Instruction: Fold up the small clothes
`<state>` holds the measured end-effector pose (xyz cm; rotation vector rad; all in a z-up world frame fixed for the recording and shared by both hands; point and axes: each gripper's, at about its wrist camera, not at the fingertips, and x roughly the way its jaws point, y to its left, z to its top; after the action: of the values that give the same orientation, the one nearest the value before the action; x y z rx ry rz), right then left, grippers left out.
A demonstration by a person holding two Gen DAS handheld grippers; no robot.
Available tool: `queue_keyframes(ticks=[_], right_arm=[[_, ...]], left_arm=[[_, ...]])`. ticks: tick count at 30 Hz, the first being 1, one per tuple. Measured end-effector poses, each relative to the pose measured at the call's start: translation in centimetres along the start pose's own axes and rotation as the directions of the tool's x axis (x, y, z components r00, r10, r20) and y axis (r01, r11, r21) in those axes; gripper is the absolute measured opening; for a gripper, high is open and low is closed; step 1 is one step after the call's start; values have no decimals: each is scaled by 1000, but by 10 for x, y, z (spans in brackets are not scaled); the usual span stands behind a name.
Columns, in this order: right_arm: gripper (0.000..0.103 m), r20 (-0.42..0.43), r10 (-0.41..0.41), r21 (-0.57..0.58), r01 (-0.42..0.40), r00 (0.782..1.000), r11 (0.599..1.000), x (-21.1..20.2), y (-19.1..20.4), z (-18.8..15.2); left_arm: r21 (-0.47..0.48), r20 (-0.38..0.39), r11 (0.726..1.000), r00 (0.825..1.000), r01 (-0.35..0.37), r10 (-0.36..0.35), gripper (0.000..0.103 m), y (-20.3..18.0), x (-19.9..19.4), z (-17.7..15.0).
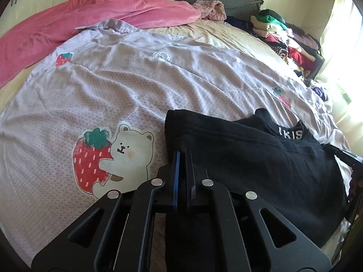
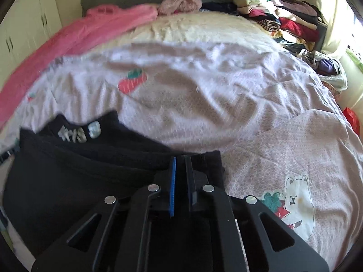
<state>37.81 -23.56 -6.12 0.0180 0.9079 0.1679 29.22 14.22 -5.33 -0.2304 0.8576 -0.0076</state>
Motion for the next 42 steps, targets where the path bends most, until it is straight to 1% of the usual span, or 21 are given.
queue_keyframes(ticks=[3, 5, 6, 7, 10, 13, 14, 16, 17, 18, 22, 24, 26, 29, 31, 33, 36, 37, 38, 39, 42], right_arm=[[6, 78, 28, 80, -34, 997, 996, -13, -13, 8], [6, 103, 47, 135, -61, 994, 989, -15, -21, 13], [6, 100, 60, 157, -75, 993, 985, -12, -25, 14], [6, 87, 53, 170, -67, 995, 983, -7, -27, 15], [8, 42, 27, 146, -33, 999, 989, 10, -22, 14], [16, 18, 22, 155, -24, 1000, 988, 16, -21, 12], [24, 22, 23, 159, -27, 999, 987, 14, -21, 12], [28, 51, 10, 160, -18, 999, 987, 2, -24, 11], [40, 64, -4, 163, -7, 998, 987, -4, -26, 10], [45, 86, -16, 175, 0, 996, 985, -14, -30, 8], [46, 120, -7, 166, -13, 993, 986, -42, -37, -4], [49, 109, -3, 130, -11, 994, 991, -52, -34, -13], [51, 83, -6, 88, -1, 997, 996, -56, -27, -24], [51, 27, -20, 45, 19, 999, 999, -51, -15, -39], [51, 8, -26, 29, 26, 1000, 999, -47, -8, -48], [51, 4, -22, 34, 21, 1000, 999, -44, -7, -53], [52, -22, -55, 44, 56, 998, 997, -36, -11, -58], [53, -26, -82, 38, 83, 996, 996, -34, -13, -60], [58, -25, -98, 26, 99, 995, 995, -32, -14, -62], [59, -22, -106, 21, 106, 994, 994, -32, -16, -63], [61, -27, -97, 48, 98, 995, 994, -29, -23, -67]], left_arm=[[-33, 37, 999, 999, 21, -20, 0, 6, -8, 4], [-45, 66, 999, 998, 24, -21, 0, 8, -13, 7], [-50, 79, 998, 997, 31, -27, 0, 9, -15, 8], [-53, 78, 998, 996, 36, -32, 0, 10, -14, 8], [-62, 46, 998, 999, 23, -20, 0, 12, -3, 6], [-74, 13, 997, 1000, 4, -3, 1, 16, 6, 2], [-81, 13, 997, 1000, 6, -5, 3, 17, 6, 2], [-87, 19, 996, 1000, -3, 4, 9, 19, 2, 3], [-87, 22, 996, 1000, -5, 7, 11, 20, 0, 4], [-88, 27, 996, 1000, -8, 10, 11, 20, -3, 5], [-78, 75, 995, 995, -62, 68, 11, 17, -22, 10], [-80, 83, 997, 996, -24, 31, 11, 12, -31, 11], [-42, 87, 999, 996, 1, 3, 11, -3, -40, 11], [55, 96, 998, 995, 20, -25, 11, -36, -51, 4], [110, 68, 993, 996, 54, -61, 12, -54, -51, -3], [142, 37, 987, 996, 80, -86, 21, -66, -46, -10], [192, -28, 978, 996, 86, -82, 28, -78, -29, -22], [206, -50, 978, 998, 46, -36, 31, -79, -18, -26], [211, -55, 977, 998, -9, 21, 39, -76, -10, -29], [213, -55, 976, 997, -38, 51, 48, -72, -4, -32], [167, -71, 986, 997, -2, 14, 49, -59, 6, -33]])
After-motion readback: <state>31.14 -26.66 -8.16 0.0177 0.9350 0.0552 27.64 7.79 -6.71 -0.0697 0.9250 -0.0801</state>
